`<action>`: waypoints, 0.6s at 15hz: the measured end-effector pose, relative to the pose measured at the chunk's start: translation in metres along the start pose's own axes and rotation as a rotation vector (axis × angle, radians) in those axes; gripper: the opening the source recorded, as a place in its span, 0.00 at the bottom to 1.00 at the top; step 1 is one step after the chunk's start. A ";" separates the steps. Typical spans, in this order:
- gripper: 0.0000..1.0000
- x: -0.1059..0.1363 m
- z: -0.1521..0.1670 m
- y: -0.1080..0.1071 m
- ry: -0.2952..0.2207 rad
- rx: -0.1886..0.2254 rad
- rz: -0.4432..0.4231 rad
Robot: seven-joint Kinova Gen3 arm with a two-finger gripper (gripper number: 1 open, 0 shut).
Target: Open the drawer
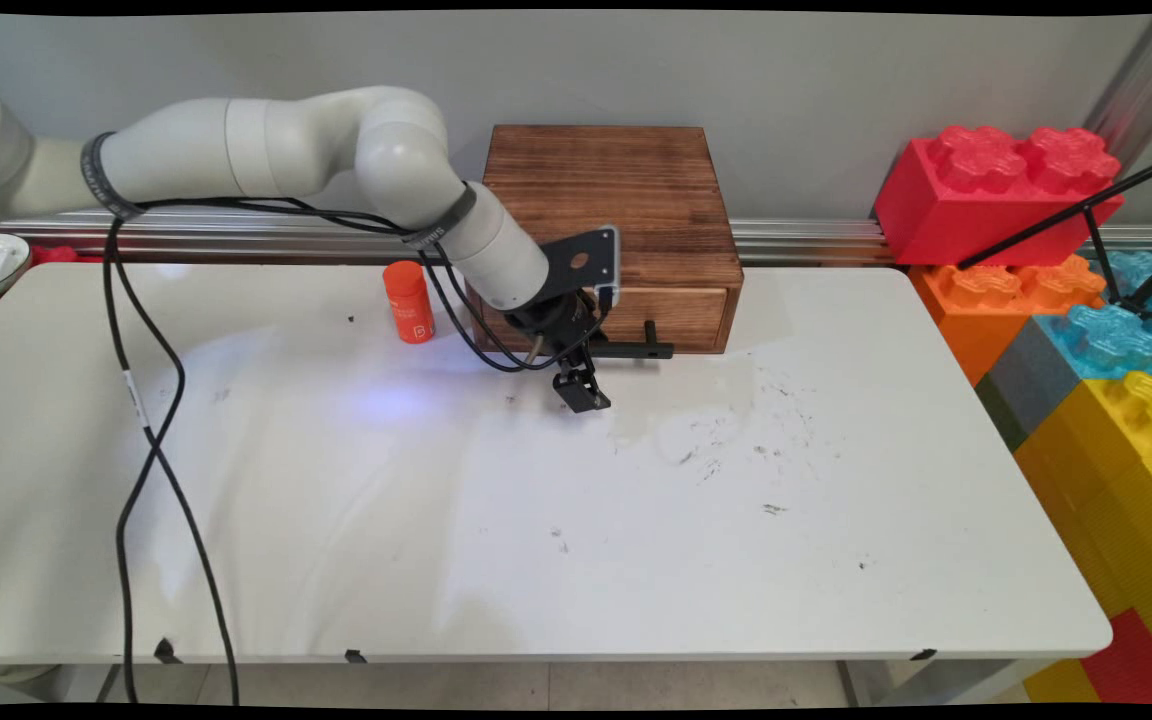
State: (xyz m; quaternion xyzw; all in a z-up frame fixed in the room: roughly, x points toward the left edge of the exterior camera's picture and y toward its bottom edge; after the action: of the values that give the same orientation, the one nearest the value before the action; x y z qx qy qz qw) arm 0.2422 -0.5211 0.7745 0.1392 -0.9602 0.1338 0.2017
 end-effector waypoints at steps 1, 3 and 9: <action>1.00 0.000 0.002 0.000 0.001 -0.004 -0.003; 1.00 0.001 0.004 0.002 0.003 -0.010 -0.005; 1.00 0.003 0.005 0.019 0.007 -0.046 -0.015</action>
State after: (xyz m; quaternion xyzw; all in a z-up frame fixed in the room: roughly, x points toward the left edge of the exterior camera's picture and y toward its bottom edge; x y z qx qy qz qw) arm 0.2313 -0.5054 0.7675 0.1414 -0.9612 0.1108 0.2093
